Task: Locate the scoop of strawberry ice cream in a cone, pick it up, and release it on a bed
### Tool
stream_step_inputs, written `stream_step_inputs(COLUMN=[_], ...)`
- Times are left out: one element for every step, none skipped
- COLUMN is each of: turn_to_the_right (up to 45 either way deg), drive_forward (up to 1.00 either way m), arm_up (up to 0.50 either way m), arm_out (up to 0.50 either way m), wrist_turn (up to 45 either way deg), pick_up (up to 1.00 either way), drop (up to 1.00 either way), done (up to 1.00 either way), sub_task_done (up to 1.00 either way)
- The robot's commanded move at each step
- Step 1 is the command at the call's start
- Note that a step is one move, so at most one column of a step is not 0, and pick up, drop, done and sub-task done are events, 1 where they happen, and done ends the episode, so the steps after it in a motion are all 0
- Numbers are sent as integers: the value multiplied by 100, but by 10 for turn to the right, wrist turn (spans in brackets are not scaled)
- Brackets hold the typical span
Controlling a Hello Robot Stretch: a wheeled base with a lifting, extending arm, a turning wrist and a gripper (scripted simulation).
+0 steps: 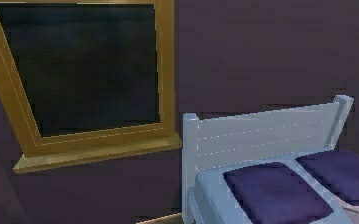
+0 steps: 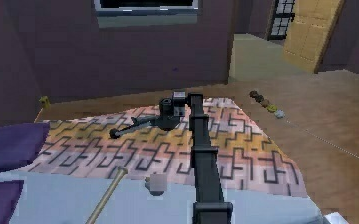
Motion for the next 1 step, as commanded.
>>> stream_step_inputs(turn_to_the_right=[0], drive_forward=[0], arm_up=[0], arm_out=[0], wrist_turn=[0], pick_up=[0], drop=[0], done=[100], sub_task_done=[0])
